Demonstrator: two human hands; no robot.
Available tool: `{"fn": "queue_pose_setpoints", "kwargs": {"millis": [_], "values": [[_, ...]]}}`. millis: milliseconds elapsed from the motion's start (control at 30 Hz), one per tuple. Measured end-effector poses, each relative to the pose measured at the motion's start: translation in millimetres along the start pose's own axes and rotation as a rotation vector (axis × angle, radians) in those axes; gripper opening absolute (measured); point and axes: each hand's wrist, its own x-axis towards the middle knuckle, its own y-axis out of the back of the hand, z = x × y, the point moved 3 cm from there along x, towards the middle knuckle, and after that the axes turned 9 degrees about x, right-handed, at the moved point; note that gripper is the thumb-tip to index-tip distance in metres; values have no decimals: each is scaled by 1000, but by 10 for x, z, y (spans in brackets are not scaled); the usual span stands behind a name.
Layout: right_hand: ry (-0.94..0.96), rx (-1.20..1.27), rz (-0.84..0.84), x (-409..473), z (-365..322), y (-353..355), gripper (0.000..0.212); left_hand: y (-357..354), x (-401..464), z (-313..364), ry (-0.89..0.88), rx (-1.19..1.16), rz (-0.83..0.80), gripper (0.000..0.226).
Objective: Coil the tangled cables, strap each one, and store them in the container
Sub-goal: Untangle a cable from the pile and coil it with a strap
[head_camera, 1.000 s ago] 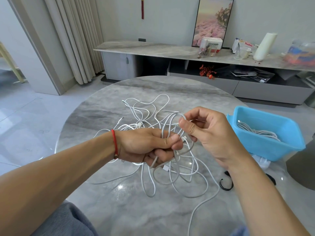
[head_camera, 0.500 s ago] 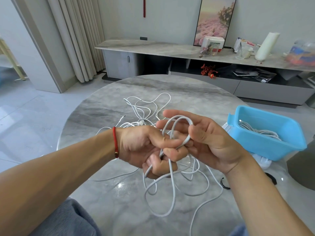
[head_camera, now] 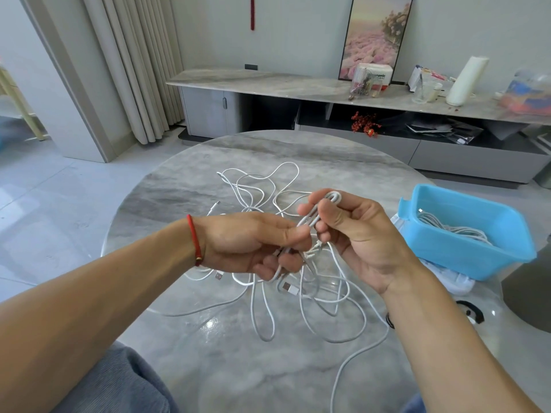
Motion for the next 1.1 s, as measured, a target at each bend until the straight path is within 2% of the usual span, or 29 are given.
{"fn": "queue_pose_setpoints", "kwargs": {"millis": [100,200,267,367,467,567,633,700,767,833,933,1100], "values": [[45,-110,128,16,15,28,11,46,28,-3,-24,284,282,26],[119,-216,288,44,41,63,11,59,72,51,-41,838,654,31],[177,-267,350,59,39,64,10,20,104,106,-91,930,748,32],[251,-296,419,73,20,56,11,1,132,145,-148,772,724,32],[250,-265,391,73,38,17,17,-56,202,110,-236,318,644,29],[42,-311,367,64,187,-3,48,-33,248,106,-293,-143,618,30],[-154,-339,256,32,291,-36,40,85,215,144,-315,-309,659,32],[-307,-435,49,-20,359,-106,39,216,151,171,-331,-411,689,33],[-329,-685,-89,-44,386,-140,40,298,93,135,-313,-446,713,33],[-206,-1001,-113,-28,346,-131,26,345,55,63,-252,-370,744,32],[-39,-1313,-152,-27,257,-126,11,339,53,-42,-122,-196,745,31],[127,-1358,-266,-77,254,-239,10,285,134,-118,-35,-98,719,32]]}}
